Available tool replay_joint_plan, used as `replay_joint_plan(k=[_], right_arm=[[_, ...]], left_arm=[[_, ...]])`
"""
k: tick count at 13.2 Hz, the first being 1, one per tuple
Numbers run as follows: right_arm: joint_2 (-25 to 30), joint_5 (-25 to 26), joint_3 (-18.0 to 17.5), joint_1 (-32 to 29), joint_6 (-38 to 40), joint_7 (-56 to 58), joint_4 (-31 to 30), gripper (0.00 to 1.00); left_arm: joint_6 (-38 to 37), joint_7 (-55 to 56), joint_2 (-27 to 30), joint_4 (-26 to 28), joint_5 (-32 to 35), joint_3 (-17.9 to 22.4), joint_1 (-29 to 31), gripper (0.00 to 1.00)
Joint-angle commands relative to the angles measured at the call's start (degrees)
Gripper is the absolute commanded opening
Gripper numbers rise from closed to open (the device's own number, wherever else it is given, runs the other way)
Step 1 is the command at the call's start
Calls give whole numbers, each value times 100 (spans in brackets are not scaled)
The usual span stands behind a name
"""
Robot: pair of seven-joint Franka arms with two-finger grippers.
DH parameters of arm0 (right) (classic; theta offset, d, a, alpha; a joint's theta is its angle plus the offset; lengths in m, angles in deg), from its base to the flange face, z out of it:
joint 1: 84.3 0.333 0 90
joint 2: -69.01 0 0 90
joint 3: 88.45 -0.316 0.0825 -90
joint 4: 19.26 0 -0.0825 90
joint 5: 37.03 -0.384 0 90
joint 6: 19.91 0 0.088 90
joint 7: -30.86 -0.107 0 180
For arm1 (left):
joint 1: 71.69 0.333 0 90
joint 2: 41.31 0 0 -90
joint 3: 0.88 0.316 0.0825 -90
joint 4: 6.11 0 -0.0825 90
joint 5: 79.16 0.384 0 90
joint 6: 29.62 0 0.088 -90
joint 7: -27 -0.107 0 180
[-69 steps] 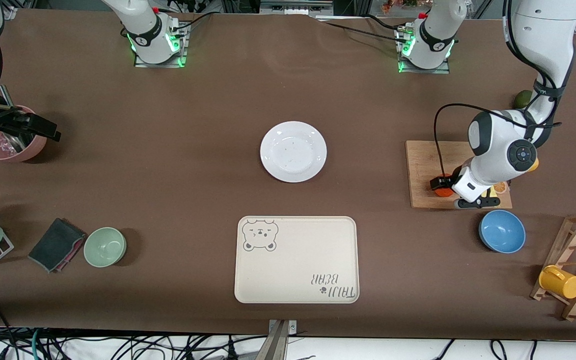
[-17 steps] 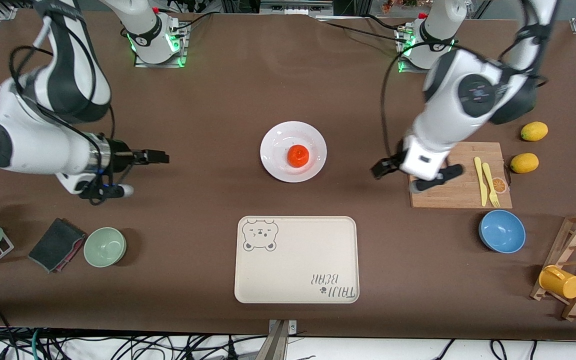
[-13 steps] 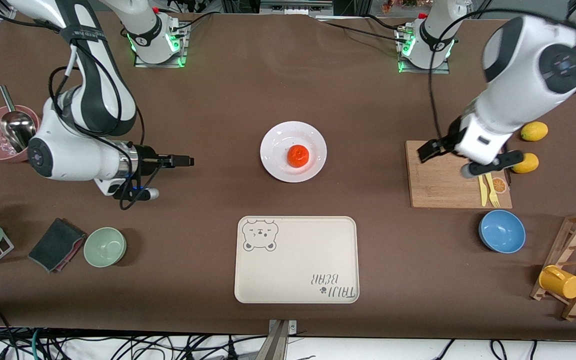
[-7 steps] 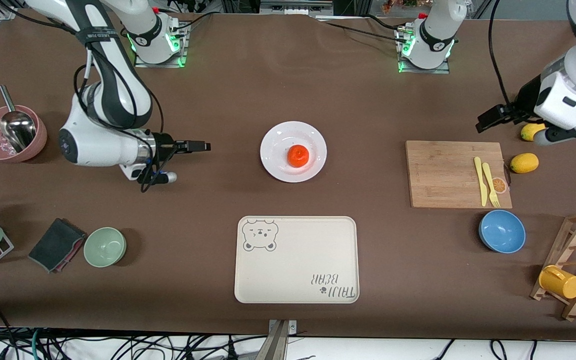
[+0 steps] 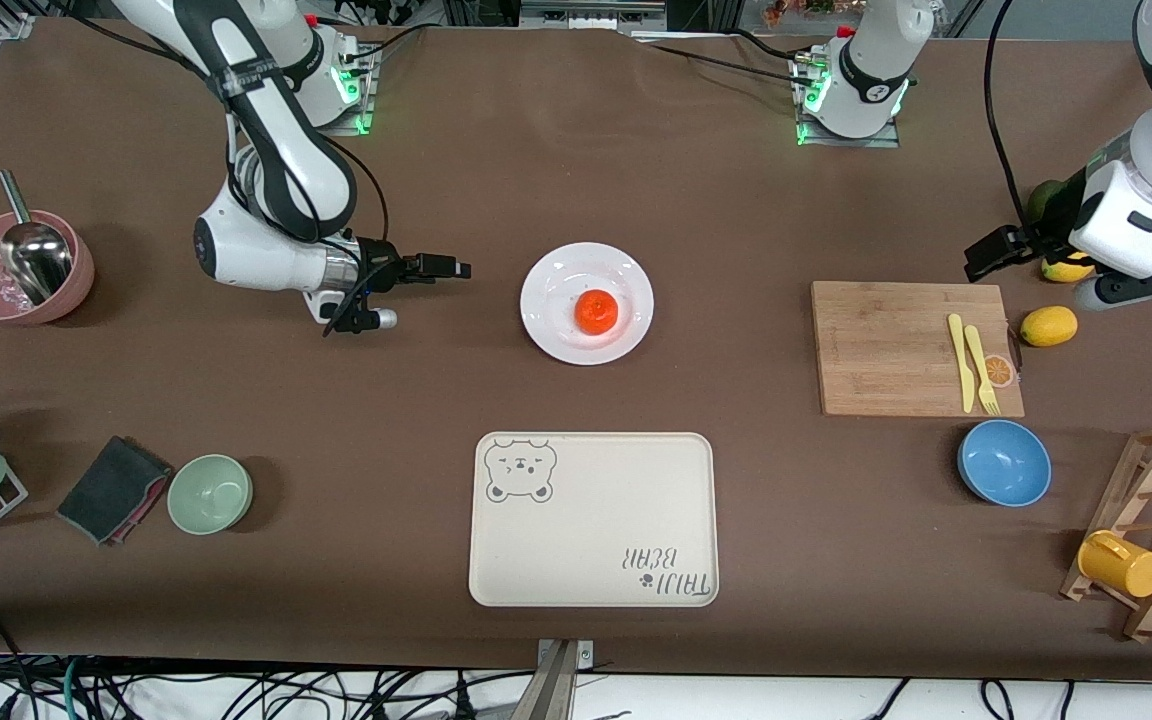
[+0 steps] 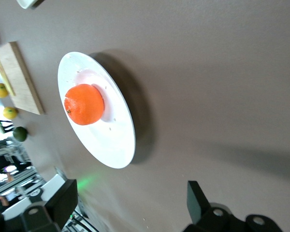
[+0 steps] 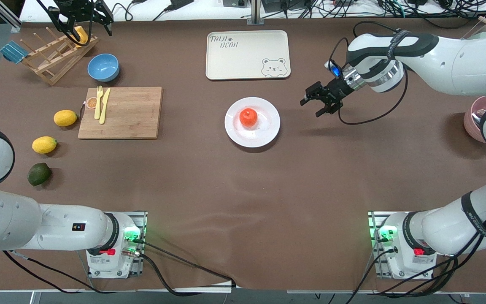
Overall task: Place orange and plate with both arms
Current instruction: 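Grip the white plate rim with the right gripper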
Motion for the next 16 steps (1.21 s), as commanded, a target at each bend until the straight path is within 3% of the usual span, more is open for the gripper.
replay_joint_plan(k=[1, 3, 6, 13, 14, 15, 16], right_arm=[[-310, -670, -247, -6, -429, 619, -60, 100], [-644, -1353, -598, 11, -903, 987, 27, 100], [-1119, -2208, -679, 222, -1081, 1604, 343, 100], [-1638, -2552, -679, 723, -1697, 1605, 959, 99], [-1648, -2552, -679, 732, -1705, 1605, 968, 93], [-1648, -2544, -679, 732, -1705, 1613, 977, 76], [-1648, -2526, -679, 750, -1705, 1648, 977, 53]], left_arm=[[-165, -4, -185, -422, 138, 18, -5, 100], [-165, -39, -159, -676, 103, 27, 56, 100], [-174, -4, -167, -985, 147, 1, 56, 100], [-174, -4, -167, -994, 182, -17, 21, 100], [-174, 5, -167, -994, 182, -17, 21, 100], [-182, 5, -167, -994, 182, -17, 21, 100], [-191, 5, -159, -985, 182, -17, 21, 100]])
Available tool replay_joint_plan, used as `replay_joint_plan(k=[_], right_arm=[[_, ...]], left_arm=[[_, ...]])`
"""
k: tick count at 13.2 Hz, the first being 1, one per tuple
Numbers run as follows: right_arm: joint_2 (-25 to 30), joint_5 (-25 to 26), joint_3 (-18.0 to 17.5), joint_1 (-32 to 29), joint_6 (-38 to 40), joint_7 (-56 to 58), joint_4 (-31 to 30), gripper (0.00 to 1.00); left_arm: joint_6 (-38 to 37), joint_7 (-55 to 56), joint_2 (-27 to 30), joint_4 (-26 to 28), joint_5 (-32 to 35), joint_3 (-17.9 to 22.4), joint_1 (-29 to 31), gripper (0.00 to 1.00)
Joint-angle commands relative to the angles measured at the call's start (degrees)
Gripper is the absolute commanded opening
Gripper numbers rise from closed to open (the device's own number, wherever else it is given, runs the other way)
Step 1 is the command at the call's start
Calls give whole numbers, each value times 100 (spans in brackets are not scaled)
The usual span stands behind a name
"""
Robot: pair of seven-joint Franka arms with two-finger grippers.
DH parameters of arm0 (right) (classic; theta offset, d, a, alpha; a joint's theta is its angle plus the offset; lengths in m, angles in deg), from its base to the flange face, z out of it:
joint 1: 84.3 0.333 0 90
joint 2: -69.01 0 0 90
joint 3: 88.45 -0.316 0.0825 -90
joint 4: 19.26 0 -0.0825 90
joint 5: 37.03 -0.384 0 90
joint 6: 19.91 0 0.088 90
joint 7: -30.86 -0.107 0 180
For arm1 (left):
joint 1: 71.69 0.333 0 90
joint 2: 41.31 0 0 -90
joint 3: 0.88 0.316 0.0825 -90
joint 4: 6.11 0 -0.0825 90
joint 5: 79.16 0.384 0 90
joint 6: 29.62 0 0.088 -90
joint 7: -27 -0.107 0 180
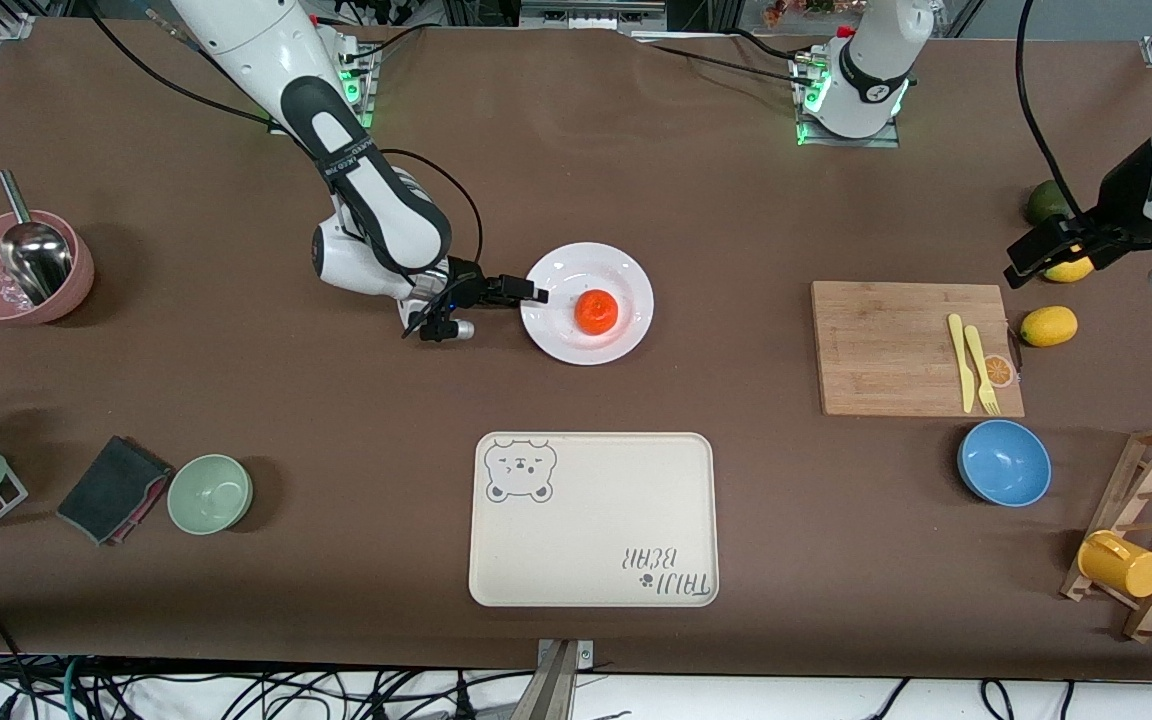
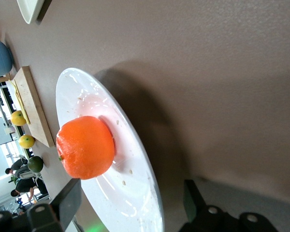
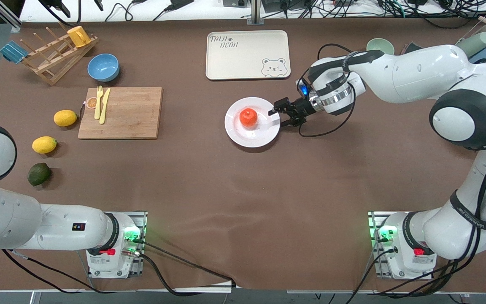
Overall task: Place orange and plate with both arms
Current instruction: 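Grip the white plate rim with the right gripper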
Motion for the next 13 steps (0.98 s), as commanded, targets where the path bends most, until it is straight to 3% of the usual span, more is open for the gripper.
replay_joint_plan(k=[1, 2, 4, 13], right_arm=[[-75, -112, -6, 52, -89, 260, 117, 33], [-84, -121, -6, 44, -89, 322, 117, 19], [-84, -86, -6, 52, -89, 366, 117, 2], [-172, -139, 3, -35, -89, 1051, 266, 0]], left_arm=[[-157, 5, -66, -178, 182, -22, -7, 100], [-157, 5, -66, -178, 182, -22, 1, 100], [-174, 5, -66, -178, 182, -13, 1, 100], [-297, 14, -57, -178, 182, -22, 10, 100]])
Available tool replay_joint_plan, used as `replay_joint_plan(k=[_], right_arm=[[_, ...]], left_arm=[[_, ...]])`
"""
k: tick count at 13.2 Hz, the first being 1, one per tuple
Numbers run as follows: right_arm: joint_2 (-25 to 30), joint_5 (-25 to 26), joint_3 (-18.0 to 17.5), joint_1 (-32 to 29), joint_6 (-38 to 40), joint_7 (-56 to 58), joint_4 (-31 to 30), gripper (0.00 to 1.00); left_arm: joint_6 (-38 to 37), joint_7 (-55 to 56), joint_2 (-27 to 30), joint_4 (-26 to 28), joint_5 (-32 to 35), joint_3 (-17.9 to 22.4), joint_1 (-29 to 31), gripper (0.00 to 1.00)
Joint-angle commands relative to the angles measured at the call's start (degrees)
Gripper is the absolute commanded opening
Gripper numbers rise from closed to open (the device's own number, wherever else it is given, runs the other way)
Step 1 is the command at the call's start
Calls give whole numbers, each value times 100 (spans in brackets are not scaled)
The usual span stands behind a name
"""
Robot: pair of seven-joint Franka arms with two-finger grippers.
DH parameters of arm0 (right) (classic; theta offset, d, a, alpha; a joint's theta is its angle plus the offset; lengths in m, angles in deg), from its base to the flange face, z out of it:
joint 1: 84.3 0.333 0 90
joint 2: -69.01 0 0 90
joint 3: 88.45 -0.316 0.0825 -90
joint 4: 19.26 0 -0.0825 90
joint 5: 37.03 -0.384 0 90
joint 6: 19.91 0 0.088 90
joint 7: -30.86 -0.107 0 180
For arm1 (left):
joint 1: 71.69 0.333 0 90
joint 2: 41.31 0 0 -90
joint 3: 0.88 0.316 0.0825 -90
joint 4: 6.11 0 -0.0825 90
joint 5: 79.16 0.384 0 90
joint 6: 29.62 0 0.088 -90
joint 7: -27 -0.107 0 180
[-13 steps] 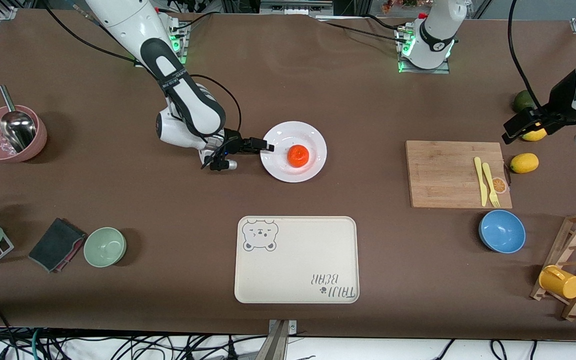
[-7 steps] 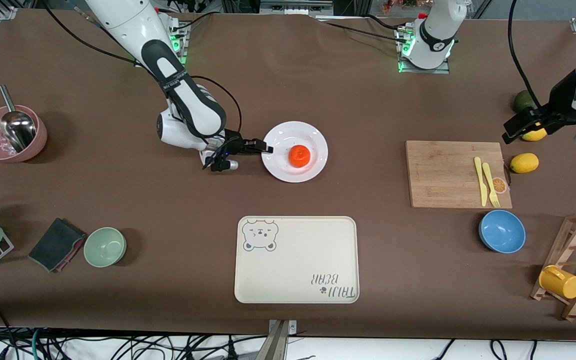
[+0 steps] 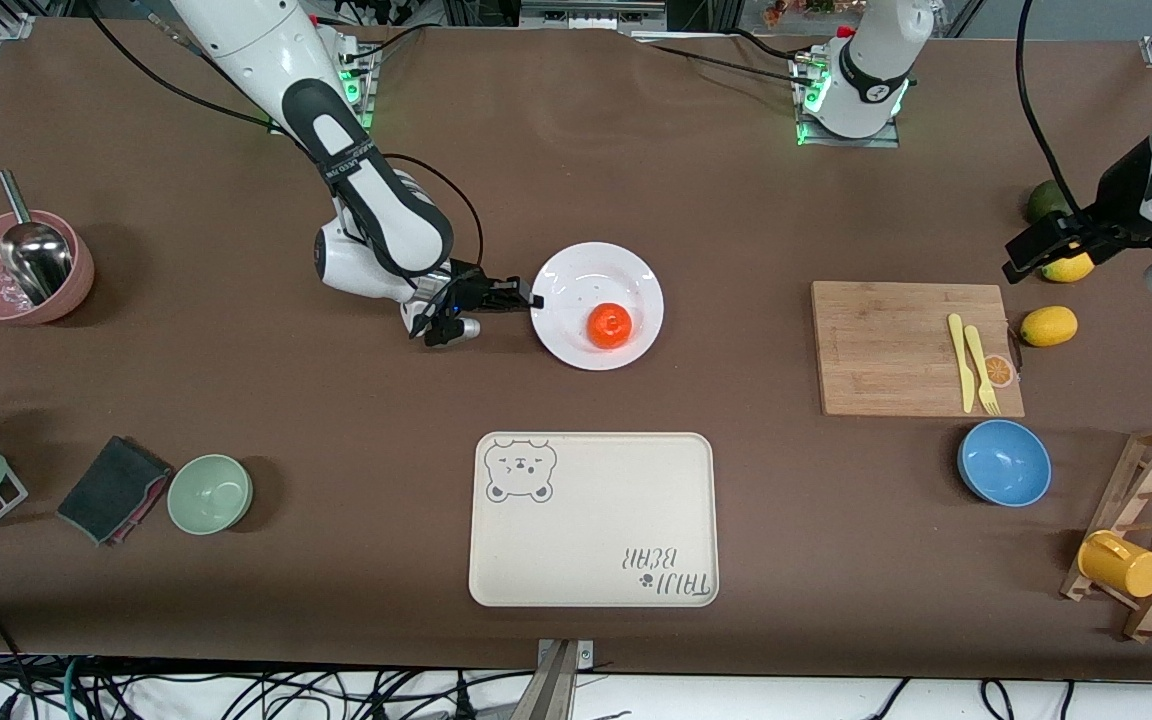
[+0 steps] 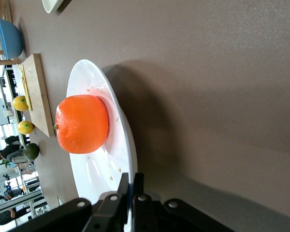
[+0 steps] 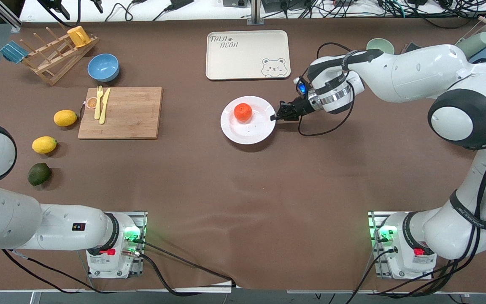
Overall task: Place orange and plate with both arms
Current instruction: 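Slide the plate with the orange onto the bear tray, right gripper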
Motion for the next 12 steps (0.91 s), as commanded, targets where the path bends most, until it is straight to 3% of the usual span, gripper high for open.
replay_joint_plan(k=[1, 8, 12], right_arm=[[-148, -136, 1, -42, -102, 237, 229, 0], [-183, -997, 18, -384, 153, 123, 809, 0], [-805, -997, 18, -403, 100, -369, 1984, 0]], left_arm=[[-145, 14, -57, -171, 182, -23, 8, 100], [-153, 14, -57, -171, 182, -14, 26, 100], [-206, 14, -57, -171, 173, -14, 35, 100]])
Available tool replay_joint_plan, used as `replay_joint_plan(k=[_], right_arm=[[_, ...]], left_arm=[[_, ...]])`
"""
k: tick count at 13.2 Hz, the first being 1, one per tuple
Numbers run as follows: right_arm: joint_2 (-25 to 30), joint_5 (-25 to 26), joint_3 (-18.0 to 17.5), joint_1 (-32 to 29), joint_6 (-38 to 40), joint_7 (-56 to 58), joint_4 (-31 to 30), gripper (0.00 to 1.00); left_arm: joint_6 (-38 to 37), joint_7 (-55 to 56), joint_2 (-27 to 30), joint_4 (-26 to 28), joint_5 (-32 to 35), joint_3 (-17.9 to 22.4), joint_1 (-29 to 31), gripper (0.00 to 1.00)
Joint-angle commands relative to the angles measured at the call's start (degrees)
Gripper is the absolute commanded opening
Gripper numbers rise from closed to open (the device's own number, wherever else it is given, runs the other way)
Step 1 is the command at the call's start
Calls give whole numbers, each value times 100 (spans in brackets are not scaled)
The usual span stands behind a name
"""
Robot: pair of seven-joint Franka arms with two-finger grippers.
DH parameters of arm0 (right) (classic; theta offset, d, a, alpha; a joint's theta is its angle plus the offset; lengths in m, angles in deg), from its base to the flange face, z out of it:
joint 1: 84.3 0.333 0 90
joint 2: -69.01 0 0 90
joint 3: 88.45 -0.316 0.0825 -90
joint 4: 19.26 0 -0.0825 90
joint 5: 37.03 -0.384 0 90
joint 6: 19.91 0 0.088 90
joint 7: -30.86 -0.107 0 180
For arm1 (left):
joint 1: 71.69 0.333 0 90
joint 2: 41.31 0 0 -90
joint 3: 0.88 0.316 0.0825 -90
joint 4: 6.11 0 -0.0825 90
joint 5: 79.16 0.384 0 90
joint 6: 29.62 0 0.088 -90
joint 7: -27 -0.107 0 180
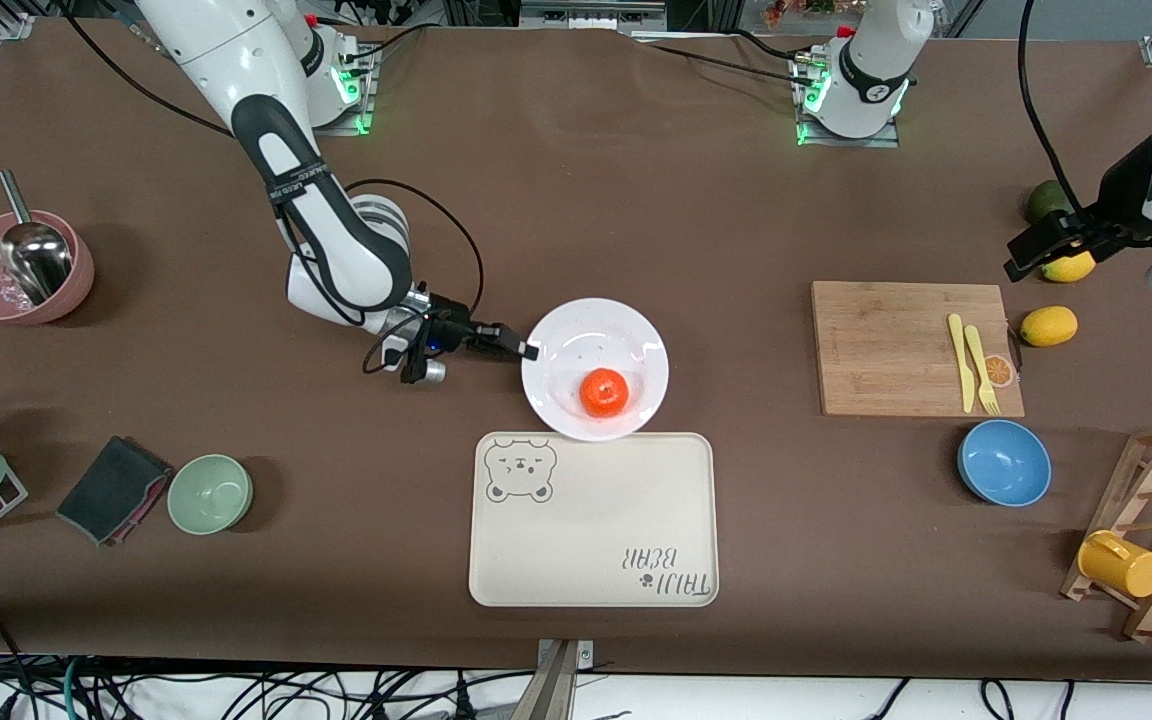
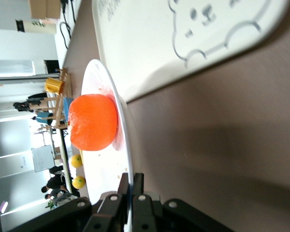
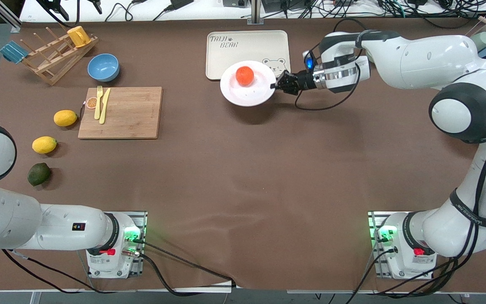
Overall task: Place orange and plate with both arms
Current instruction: 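Slide the plate with the orange onto the bear tray, right gripper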
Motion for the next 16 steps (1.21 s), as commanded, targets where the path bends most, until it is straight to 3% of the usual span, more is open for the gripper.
replay_joint_plan(k=[1, 7, 16], right_arm=[[-722, -73, -50, -23, 11, -379, 1164, 0], [-2058, 15, -32, 30, -253, -707, 2941, 0], [-2745, 94, 56, 30, -332, -707, 3654, 0]], left_arm=[[-148, 14, -57, -167, 173, -34, 28, 100], [-148, 14, -57, -167, 173, -34, 37, 100], [-148, 14, -57, -167, 173, -34, 37, 100]])
